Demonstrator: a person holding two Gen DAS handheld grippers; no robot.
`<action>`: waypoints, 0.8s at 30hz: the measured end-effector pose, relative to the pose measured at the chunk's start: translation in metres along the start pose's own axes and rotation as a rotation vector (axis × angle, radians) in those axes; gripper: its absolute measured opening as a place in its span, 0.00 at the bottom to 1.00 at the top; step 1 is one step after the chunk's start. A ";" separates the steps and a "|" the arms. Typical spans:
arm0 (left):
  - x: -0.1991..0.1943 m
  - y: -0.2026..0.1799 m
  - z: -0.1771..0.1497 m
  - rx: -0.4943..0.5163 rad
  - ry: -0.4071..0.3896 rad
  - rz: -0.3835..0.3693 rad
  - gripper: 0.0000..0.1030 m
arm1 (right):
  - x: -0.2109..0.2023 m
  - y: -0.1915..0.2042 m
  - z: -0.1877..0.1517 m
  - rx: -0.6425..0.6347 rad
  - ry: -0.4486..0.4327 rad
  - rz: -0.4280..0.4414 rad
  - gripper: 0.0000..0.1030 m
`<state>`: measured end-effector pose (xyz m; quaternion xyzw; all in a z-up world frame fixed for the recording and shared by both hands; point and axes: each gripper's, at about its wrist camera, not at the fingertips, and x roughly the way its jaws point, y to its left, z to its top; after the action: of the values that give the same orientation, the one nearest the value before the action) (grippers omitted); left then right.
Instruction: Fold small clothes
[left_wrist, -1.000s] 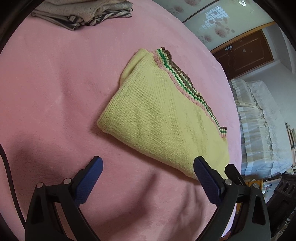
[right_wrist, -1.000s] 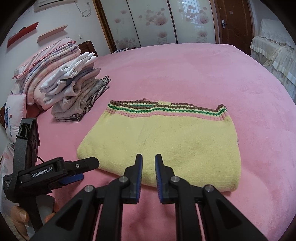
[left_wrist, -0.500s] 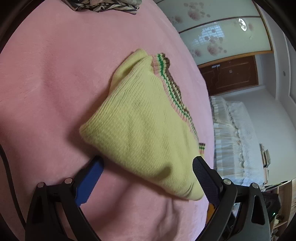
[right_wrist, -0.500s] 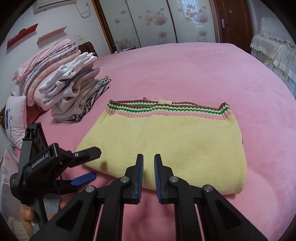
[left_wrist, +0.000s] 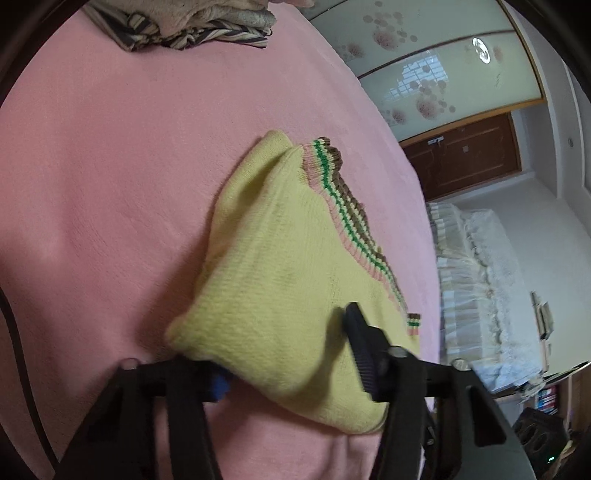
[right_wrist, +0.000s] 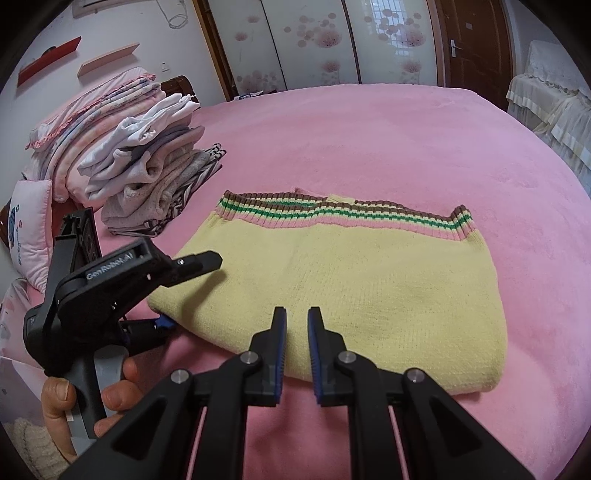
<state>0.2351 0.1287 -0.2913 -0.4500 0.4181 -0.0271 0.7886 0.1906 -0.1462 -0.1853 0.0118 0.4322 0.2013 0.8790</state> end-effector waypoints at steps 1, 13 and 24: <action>-0.001 0.000 0.000 0.009 -0.001 0.004 0.35 | 0.001 0.001 0.001 -0.001 0.000 0.000 0.11; -0.015 -0.025 -0.003 0.111 -0.076 0.008 0.12 | 0.022 0.006 0.010 0.001 -0.002 0.013 0.03; -0.024 -0.057 -0.017 0.253 -0.093 -0.041 0.09 | 0.058 -0.008 -0.015 0.054 0.063 0.030 0.02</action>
<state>0.2272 0.0935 -0.2386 -0.3564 0.3649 -0.0746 0.8569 0.2131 -0.1351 -0.2401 0.0357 0.4647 0.2028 0.8612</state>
